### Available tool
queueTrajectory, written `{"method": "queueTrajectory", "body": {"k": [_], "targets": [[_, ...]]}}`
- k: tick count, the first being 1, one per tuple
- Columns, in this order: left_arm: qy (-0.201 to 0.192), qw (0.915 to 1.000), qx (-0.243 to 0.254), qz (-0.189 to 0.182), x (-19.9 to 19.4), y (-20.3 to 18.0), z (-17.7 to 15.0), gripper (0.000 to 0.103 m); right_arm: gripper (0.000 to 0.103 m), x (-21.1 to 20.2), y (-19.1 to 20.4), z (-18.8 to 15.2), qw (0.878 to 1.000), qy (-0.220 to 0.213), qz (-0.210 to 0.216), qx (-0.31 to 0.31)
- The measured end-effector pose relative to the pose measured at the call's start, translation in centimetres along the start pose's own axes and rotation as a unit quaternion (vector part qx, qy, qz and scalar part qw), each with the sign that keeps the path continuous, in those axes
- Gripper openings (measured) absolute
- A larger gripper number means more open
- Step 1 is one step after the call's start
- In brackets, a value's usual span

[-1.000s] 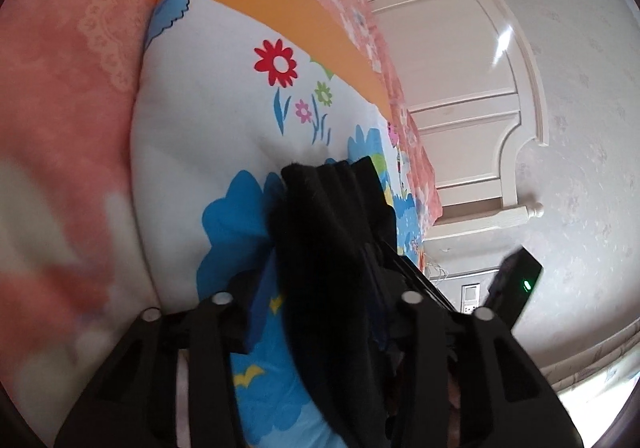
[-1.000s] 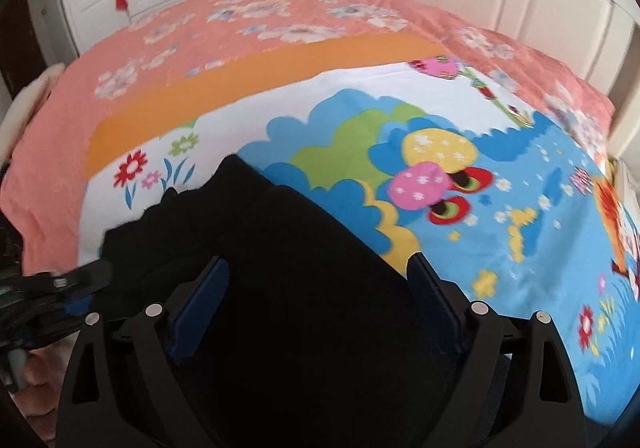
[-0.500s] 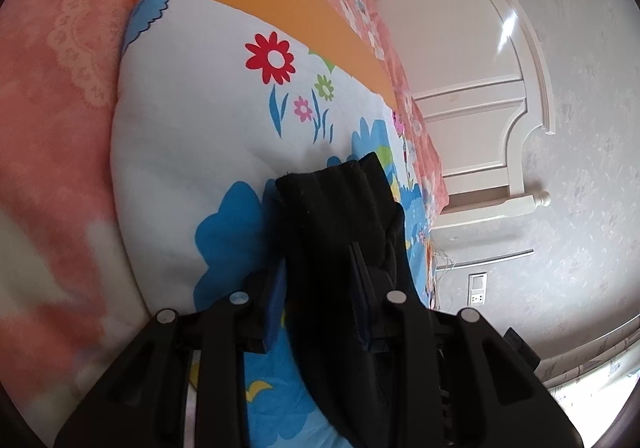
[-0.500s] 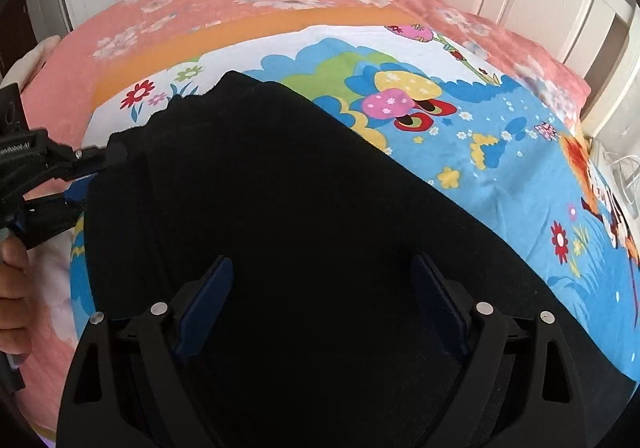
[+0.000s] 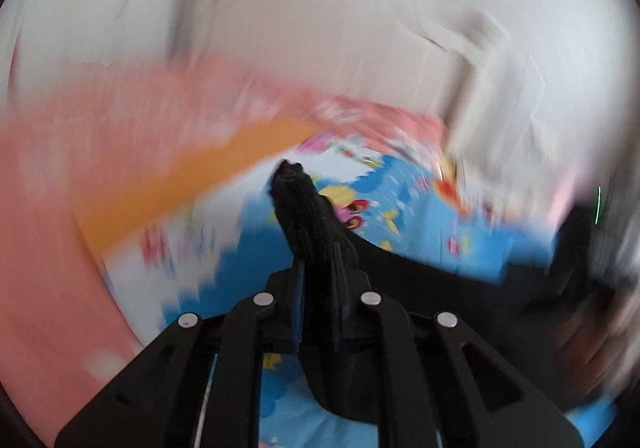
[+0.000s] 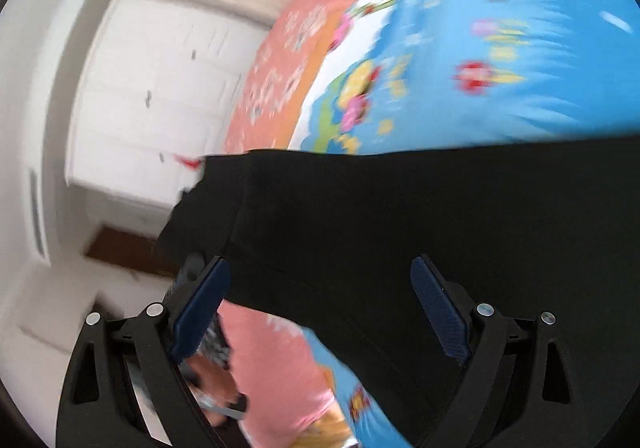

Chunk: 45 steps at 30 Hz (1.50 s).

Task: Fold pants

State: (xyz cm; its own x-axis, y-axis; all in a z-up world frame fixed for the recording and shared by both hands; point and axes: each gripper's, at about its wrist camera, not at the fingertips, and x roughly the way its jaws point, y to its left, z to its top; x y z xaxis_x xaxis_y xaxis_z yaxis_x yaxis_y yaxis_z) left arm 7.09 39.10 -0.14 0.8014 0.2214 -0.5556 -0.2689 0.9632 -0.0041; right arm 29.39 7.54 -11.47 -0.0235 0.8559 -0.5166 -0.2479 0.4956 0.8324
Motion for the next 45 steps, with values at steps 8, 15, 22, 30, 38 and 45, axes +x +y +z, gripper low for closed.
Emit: {"method": "queueTrajectory", "body": {"k": [8,15,22,30,38,45], "targets": [[-0.033,0.8948,0.445,-0.01,-1.7,-24.1,-16.3,0.011,0.087,-7.7,-8.5,-4.7,0.995,-0.042,0.013,0.09],[-0.06,0.9029,0.425,0.023,-2.0,-23.8,-14.7,0.011,0.088,-6.2,-6.4,-3.4,0.997,-0.007,0.021,0.075],[-0.078,0.9137,0.398,0.021,-3.7,-23.3,-12.6,0.011,0.088,-0.8,-4.3,-2.2,0.995,0.056,0.029,0.072],[-0.093,0.9023,0.42,0.033,-3.8,-25.0,-12.6,0.011,0.025,-2.0,-3.5,0.2,1.0,0.015,-0.016,0.015],[-0.114,0.8872,0.445,-0.038,-3.0,-32.5,-13.9,0.011,0.023,-9.8,-9.1,-1.5,0.998,-0.026,-0.058,0.021],[-0.097,0.884,0.453,-0.062,-1.8,-34.4,-14.1,0.011,0.023,-11.1,-10.4,-1.8,0.998,-0.035,-0.046,0.025]]}}
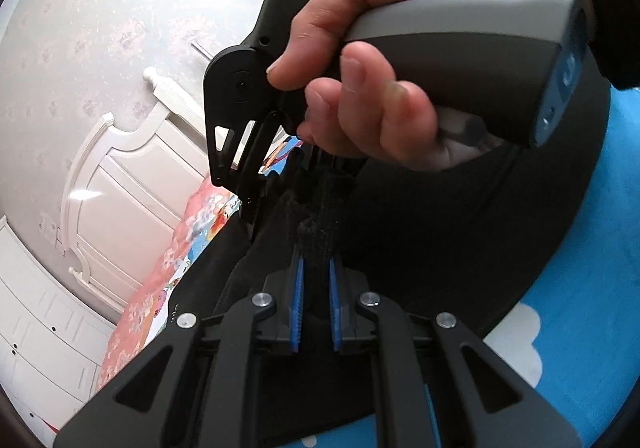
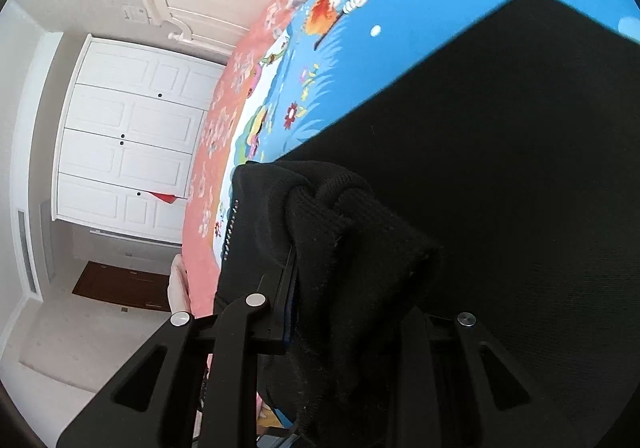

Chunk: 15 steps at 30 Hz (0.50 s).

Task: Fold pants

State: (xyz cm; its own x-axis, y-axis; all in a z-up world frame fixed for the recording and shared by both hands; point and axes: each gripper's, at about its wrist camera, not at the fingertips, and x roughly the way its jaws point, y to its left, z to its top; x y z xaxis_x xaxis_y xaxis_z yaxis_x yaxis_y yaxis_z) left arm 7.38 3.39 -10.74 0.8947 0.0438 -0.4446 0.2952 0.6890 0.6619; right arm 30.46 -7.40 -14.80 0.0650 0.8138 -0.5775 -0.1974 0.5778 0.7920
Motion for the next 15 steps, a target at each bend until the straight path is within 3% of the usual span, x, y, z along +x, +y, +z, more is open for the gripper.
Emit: {"method": "queueTrajectory", "body": {"k": [5,6,8,9,11,12,15], "targets": [[-0.001,0.9999,-0.009,0.01,0.3,0.0,1.0,0.011,0.023,-0.5,-0.1,0.1,0.999,-0.007,-0.03,-0.028],[0.007,0.9999,-0.007,0.002,0.9,-0.4,1.1,0.011,0.022,-0.1,-0.9,0.0,0.999,-0.004,-0.046,-0.025],[0.025,0.9995,-0.001,-0.02,2.1,-1.6,0.9,0.015,0.021,-0.1,-1.6,-0.3,0.999,-0.013,-0.028,-0.022],[0.019,0.9996,-0.004,-0.021,2.1,-1.6,0.9,0.022,0.022,-0.2,-1.5,-0.4,0.999,-0.015,-0.03,-0.029],[0.012,0.9983,-0.039,-0.041,1.4,-0.4,1.2,0.04,0.035,-0.5,-1.3,-0.3,0.999,-0.018,-0.034,-0.03],[0.001,0.9963,-0.071,-0.048,0.6,0.8,1.2,0.057,0.038,-1.1,-0.9,-0.2,0.998,-0.031,-0.04,-0.033],[-0.019,0.985,-0.157,-0.068,-2.1,4.4,0.1,0.061,0.045,-3.3,0.9,0.3,0.993,-0.078,-0.067,-0.056]]}}
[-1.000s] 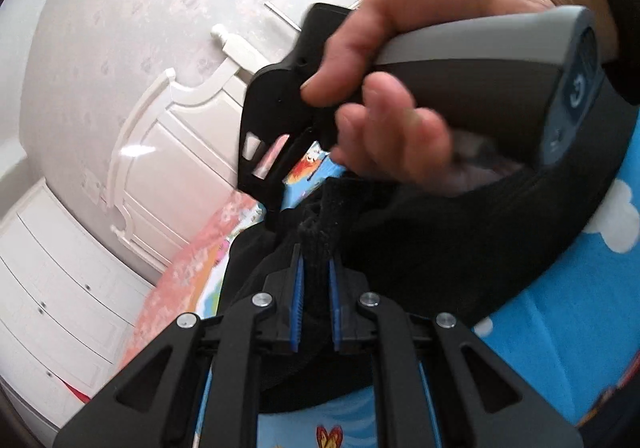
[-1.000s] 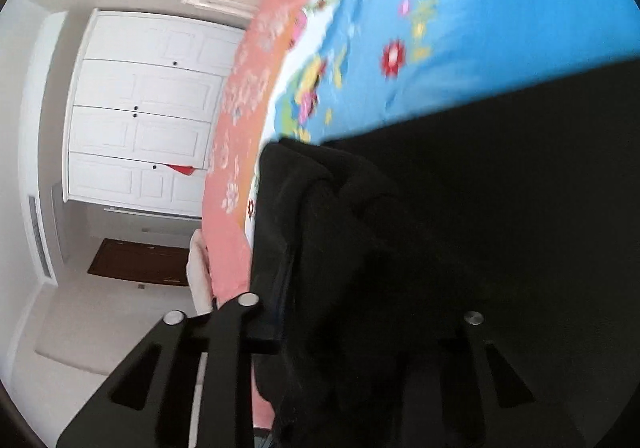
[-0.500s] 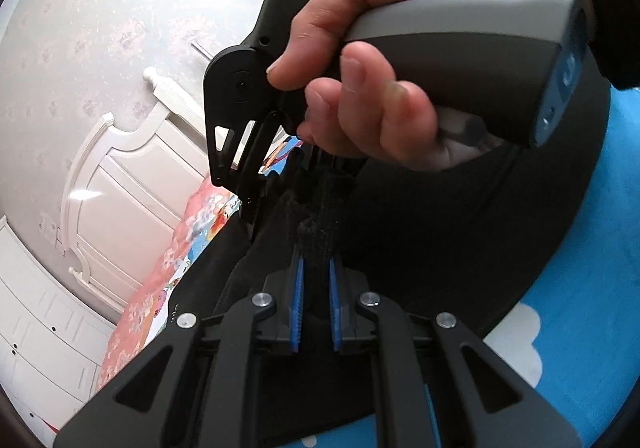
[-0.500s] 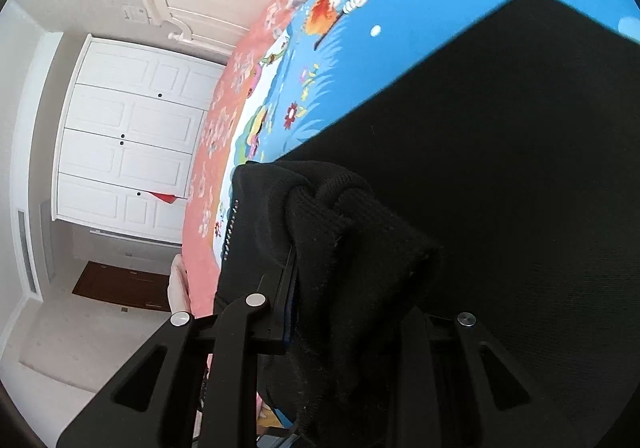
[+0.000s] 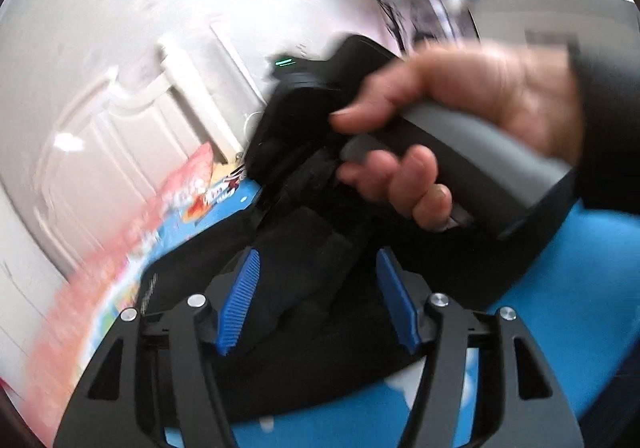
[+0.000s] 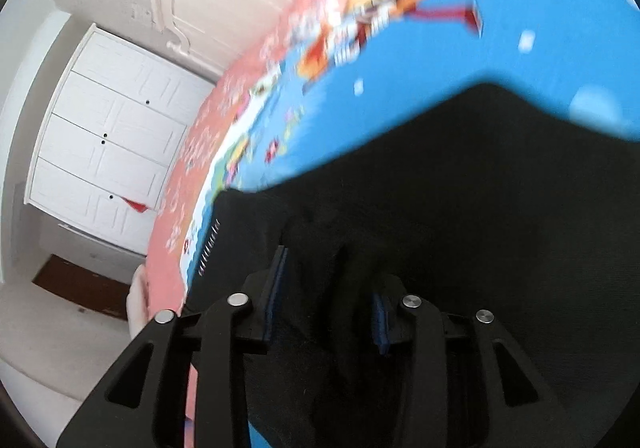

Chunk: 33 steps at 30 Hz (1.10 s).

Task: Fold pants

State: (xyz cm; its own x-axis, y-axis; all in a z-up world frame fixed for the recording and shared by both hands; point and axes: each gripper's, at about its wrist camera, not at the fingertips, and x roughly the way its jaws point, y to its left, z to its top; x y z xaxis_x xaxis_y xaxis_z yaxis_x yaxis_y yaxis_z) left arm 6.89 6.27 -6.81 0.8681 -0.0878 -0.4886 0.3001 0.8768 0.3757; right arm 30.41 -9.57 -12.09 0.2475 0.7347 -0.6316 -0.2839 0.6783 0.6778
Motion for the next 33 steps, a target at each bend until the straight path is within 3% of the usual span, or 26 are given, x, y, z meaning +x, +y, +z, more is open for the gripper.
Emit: {"method": "queueTrajectory", "body": {"k": [2,3,5,6,7,8,9,11,13,15,16,19,21,23,24,26,27,28,31,33], "targets": [[-0.007,0.9978,-0.065,0.002,-2.3,2.8,-0.6,0.061,0.058,-2.4,1.1,0.2,0.998,-0.036,-0.047,-0.029],[-0.006,0.9935,-0.114,0.005,-3.3,5.7,-1.1,0.059,0.059,-3.5,2.2,0.1,0.993,-0.055,-0.082,-0.057],[0.007,0.9786,-0.202,0.036,-4.5,10.7,-2.9,0.04,0.067,-4.3,4.4,-0.4,0.984,-0.068,-0.128,-0.102],[0.016,0.9717,-0.231,0.048,-5.0,12.4,-3.7,0.02,0.071,-4.4,6.2,-1.1,0.978,-0.071,-0.149,-0.13],[0.024,0.9644,-0.257,0.056,-4.8,14.2,-4.6,0.01,0.08,-4.2,7.7,-1.6,0.972,-0.076,-0.162,-0.155],[0.03,0.9603,-0.27,0.063,-4.8,15.0,-5.2,0.008,0.089,-3.9,9.2,-2.3,0.964,-0.085,-0.175,-0.183],[0.037,0.9547,-0.287,0.069,-4.2,16.7,-5.9,0.006,0.089,-3.6,11.2,-3.4,0.952,-0.107,-0.194,-0.212],[0.037,0.9457,-0.316,0.065,-3.8,18.5,-7.2,0.005,0.092,-2.9,13.3,-4.8,0.939,-0.134,-0.215,-0.232],[0.07,0.9407,-0.33,0.035,-2.3,18.3,-8.8,0.005,0.092,-1.1,14.7,-6.1,0.939,-0.13,-0.204,-0.244],[0.138,0.9272,-0.348,0.011,-0.9,17.0,-11.6,0.004,0.092,0.4,15.2,-7.1,0.937,-0.118,-0.21,-0.255],[0.149,0.9246,-0.35,0.007,-0.4,16.5,-12.3,0.004,0.093,1.1,15.1,-7.4,0.935,-0.118,-0.22,-0.251],[0.147,0.924,-0.353,0.009,-0.6,17.1,-12.3,0.004,0.091,2.1,14.4,-8.7,0.942,-0.118,-0.215,-0.227],[0.152,0.921,-0.359,-0.002,-0.6,17.4,-12.5,0.004,0.076,4.5,13.2,-9.2,0.929,-0.065,-0.282,-0.23],[0.154,0.9154,-0.372,-0.008,-1.0,18.1,-12.1,0.005,0.073,6.1,12.0,-9.6,0.926,-0.046,-0.297,-0.229],[0.143,0.9192,-0.367,-0.004,-1.7,18.6,-11.1,0.007,0.073,5.9,11.8,-9.8,0.922,-0.051,-0.302,-0.237],[0.115,0.9338,-0.338,0.027,-2.6,18.5,-9.0,0.033,0.074,6.2,12.0,-10.0,0.913,-0.046,-0.315,-0.253],[0.097,0.9371,-0.331,0.05,-2.7,19.5,-7.3,0.064,0.074,6.3,12.0,-10.0,0.913,-0.045,-0.319,-0.252],[0.092,0.9377,-0.331,0.05,-2.2,20.0,-6.2,0.072,0.074,6.3,11.9,-10.1,0.913,-0.045,-0.319,-0.25],[0.106,0.9406,-0.323,-0.002,1.7,21.3,-3.8,0.074,0.075,6.7,11.9,-10.5,0.909,-0.046,-0.325,-0.256],[0.157,0.9526,-0.26,-0.01,5.5,20.4,-2.6,0.072,0.075,6.8,11.9,-10.6,0.909,-0.047,-0.326,-0.256]]}}
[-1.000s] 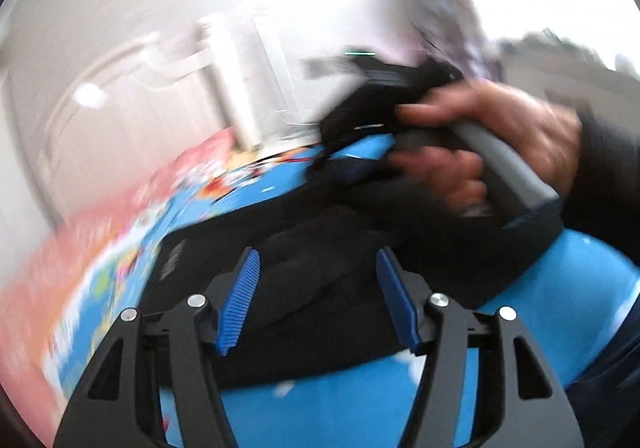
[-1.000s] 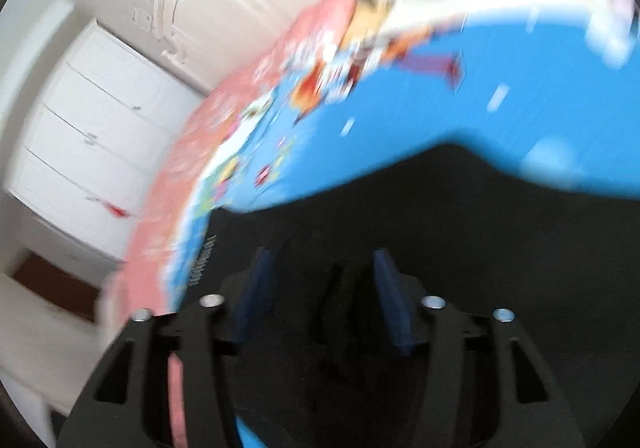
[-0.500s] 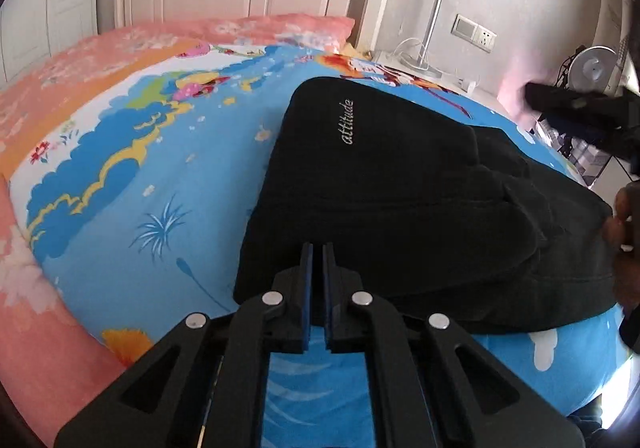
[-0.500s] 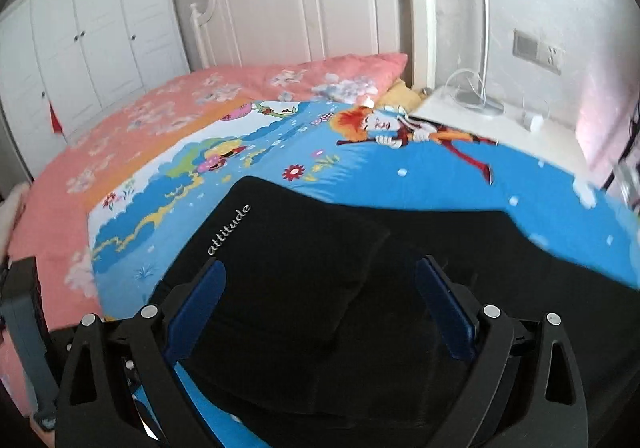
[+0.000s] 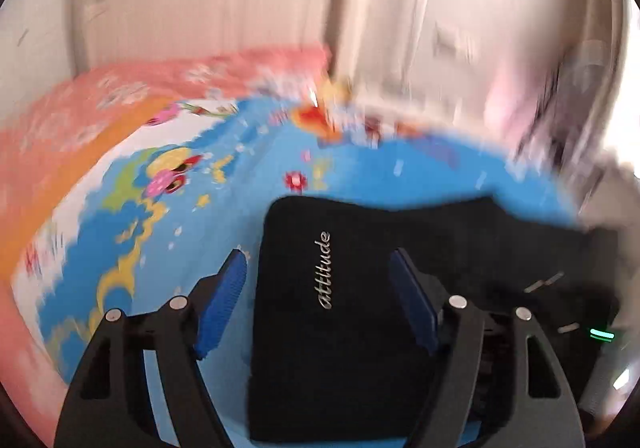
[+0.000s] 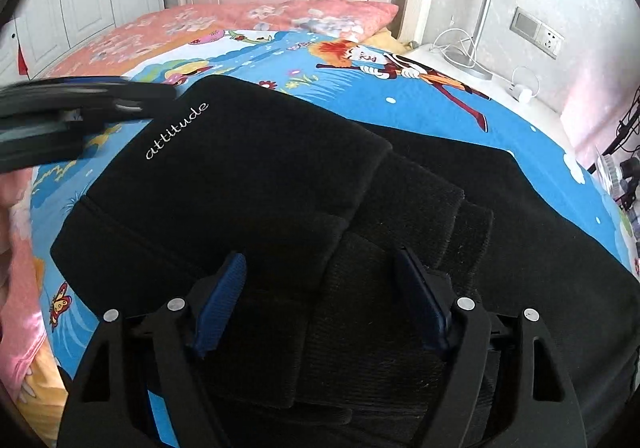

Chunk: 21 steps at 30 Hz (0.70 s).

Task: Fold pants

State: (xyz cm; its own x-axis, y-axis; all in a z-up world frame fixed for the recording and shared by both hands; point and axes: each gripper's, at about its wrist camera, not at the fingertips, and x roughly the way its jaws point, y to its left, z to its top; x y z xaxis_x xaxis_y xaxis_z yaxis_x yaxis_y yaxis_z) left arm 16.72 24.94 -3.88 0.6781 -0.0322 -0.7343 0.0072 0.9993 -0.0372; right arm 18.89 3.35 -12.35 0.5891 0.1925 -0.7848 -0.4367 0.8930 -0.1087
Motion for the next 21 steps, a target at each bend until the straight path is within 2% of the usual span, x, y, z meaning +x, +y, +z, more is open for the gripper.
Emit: {"method": "queueTrajectory", "body": {"k": [1,2,3,4,5,6,7,9,10,12,14,17,18,20,21], "targets": [[0.017,0.9997,0.012,-0.008,1.3,-0.4,0.5,0.065,0.076,0.0,0.0,0.0,1.0,0.0,0.002,0.002],[0.03,0.9989,0.009,-0.034,2.4,-0.5,1.0,0.062,0.076,0.0,-0.1,0.0,1.0,0.0,0.003,0.002],[0.049,0.9964,-0.008,-0.069,3.9,-0.3,1.8,0.049,0.076,0.0,-0.1,0.0,1.0,0.0,0.005,0.002],[0.059,0.995,-0.007,-0.08,4.8,-0.4,2.1,0.019,0.076,0.0,-0.1,0.0,1.0,0.001,0.005,0.002],[0.068,0.9946,0.005,-0.077,5.9,-0.6,2.5,0.007,0.076,0.0,0.0,0.0,1.0,0.001,0.005,0.001],[0.073,0.996,0.014,-0.048,7.2,-0.5,3.0,0.004,0.076,0.0,0.0,0.0,1.0,0.001,0.006,-0.001],[0.081,0.996,0.008,-0.037,8.3,-0.1,3.2,0.003,0.076,0.0,0.0,0.0,1.0,0.001,0.007,-0.002],[0.104,0.9928,-0.026,-0.053,10.3,1.4,3.5,0.002,0.076,0.0,-0.1,0.1,1.0,0.002,0.008,-0.001],[0.101,0.9926,-0.035,-0.057,10.2,1.6,3.8,0.002,0.076,0.0,-0.1,0.1,1.0,0.002,0.008,-0.001],[0.064,0.9969,-0.012,-0.045,8.1,0.6,4.2,0.0,0.077,0.0,0.0,0.1,1.0,0.002,0.007,-0.001],[0.053,0.9975,0.004,-0.047,7.1,-0.5,4.4,0.001,0.077,0.0,0.0,0.1,1.0,0.002,0.006,-0.001],[0.091,0.9955,-0.02,-0.019,9.3,0.4,3.8,0.002,0.077,0.0,0.0,0.1,1.0,0.003,0.008,-0.003],[0.098,0.9937,-0.041,-0.036,10.3,1.3,3.6,0.002,0.077,0.0,0.0,0.2,1.0,0.003,0.007,-0.004],[0.087,0.9925,-0.068,-0.051,9.4,2.2,3.9,0.002,0.077,0.1,0.0,0.2,1.0,0.005,0.008,-0.003],[0.061,0.9948,-0.07,-0.043,7.7,2.1,4.0,0.001,0.077,0.1,0.0,0.3,1.0,0.006,0.008,-0.002]]}}
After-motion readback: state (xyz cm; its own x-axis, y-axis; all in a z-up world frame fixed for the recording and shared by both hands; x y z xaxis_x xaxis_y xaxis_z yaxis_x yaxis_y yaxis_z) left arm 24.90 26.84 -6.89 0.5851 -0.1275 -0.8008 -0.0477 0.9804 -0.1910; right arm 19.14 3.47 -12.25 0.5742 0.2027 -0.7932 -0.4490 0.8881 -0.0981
